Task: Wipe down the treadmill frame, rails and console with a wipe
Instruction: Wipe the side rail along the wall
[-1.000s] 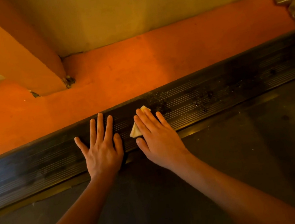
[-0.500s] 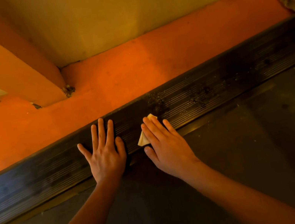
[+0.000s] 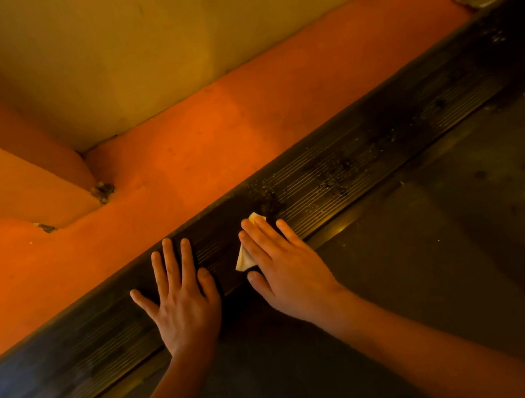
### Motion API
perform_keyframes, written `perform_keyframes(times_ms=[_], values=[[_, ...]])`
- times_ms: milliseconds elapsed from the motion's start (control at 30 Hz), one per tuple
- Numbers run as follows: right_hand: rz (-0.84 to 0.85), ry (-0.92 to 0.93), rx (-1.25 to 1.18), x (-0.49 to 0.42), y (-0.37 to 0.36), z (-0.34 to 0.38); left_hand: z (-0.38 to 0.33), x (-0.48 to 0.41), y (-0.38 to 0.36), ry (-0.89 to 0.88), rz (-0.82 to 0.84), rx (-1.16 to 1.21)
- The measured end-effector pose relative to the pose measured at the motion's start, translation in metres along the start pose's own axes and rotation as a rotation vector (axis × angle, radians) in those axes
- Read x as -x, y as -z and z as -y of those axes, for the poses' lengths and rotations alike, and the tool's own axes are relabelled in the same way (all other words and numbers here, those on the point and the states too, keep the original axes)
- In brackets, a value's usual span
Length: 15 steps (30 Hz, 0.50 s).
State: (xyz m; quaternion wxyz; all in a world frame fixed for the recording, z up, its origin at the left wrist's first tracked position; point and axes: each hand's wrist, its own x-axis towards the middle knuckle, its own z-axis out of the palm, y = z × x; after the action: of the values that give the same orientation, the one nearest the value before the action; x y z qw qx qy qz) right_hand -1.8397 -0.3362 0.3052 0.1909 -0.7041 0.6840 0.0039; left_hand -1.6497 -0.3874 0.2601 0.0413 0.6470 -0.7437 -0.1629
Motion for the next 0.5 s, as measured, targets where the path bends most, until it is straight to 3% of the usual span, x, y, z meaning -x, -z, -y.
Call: perform_keyframes(times_ms=[300, 500], values=[[0.006, 0.038, 0.061, -0.052, 0.015, -0.004, 0.002, 0.000, -0.003, -0.015, -0.016, -0.003], [0.011, 0.025, -0.012, -0.014, 0.006, 0.000, 0.001, -0.001, -0.001, -0.007, -0.019, -0.002]])
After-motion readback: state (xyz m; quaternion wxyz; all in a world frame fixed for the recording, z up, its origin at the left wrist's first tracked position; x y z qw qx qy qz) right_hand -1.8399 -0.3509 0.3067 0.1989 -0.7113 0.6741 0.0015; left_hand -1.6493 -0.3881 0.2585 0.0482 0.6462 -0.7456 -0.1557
